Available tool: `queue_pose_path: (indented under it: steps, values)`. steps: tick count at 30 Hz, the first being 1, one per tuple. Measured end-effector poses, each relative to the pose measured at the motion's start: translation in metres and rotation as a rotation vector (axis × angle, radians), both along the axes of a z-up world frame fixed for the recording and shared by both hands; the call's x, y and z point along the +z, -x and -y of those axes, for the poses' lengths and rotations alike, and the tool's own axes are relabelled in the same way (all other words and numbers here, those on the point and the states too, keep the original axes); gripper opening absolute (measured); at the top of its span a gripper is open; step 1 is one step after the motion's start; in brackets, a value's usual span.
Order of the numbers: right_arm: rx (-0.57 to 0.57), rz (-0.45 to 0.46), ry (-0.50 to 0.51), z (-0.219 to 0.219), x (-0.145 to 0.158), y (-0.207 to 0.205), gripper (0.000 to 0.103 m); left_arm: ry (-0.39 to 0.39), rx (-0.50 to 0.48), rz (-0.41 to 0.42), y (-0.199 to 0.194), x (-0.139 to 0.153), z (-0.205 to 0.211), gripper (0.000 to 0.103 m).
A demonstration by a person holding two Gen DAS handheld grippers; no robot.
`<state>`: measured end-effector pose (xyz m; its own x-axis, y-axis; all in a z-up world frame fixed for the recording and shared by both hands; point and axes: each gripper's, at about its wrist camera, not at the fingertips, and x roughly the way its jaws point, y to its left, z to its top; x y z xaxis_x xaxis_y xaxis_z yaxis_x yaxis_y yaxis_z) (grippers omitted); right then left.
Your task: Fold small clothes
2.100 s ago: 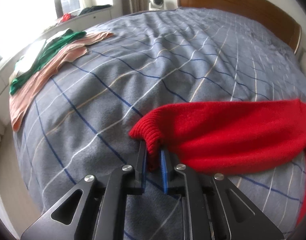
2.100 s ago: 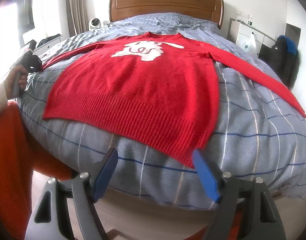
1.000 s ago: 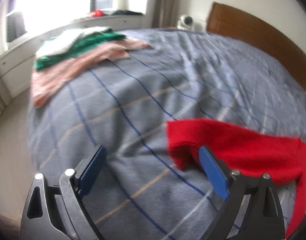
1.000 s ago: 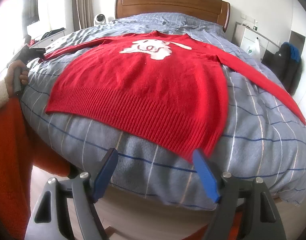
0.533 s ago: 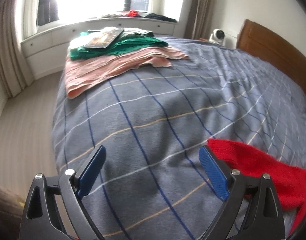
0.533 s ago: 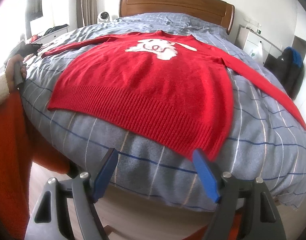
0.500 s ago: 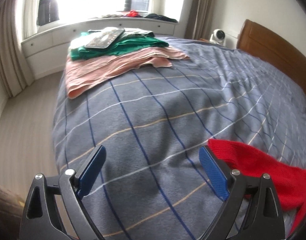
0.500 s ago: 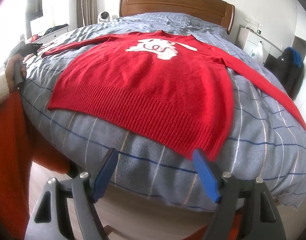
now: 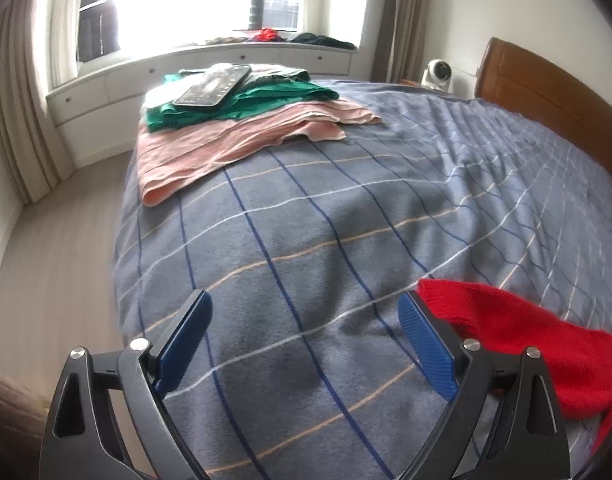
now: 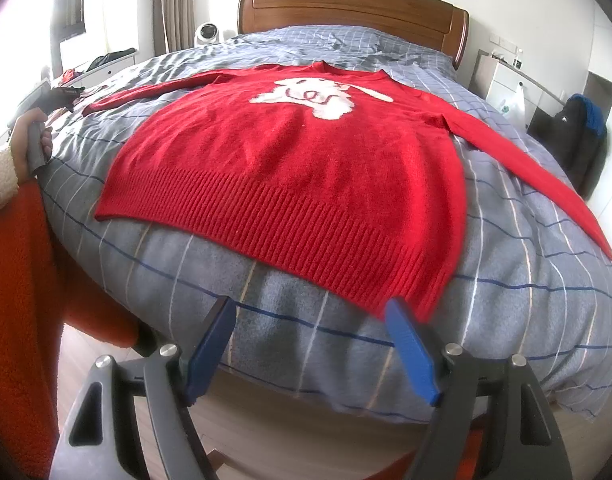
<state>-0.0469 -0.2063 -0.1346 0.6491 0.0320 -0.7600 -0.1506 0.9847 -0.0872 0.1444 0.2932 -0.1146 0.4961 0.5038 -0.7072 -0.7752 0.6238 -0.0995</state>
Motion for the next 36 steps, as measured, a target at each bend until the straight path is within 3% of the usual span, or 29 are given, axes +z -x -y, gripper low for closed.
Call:
queue_pose_path:
  steps: [36]
  values:
    - [0.001,-0.005,0.004,-0.0003,0.0007,0.0002,0.076,-0.005,0.035,0.001,0.006,0.0002,-0.0031,0.095]
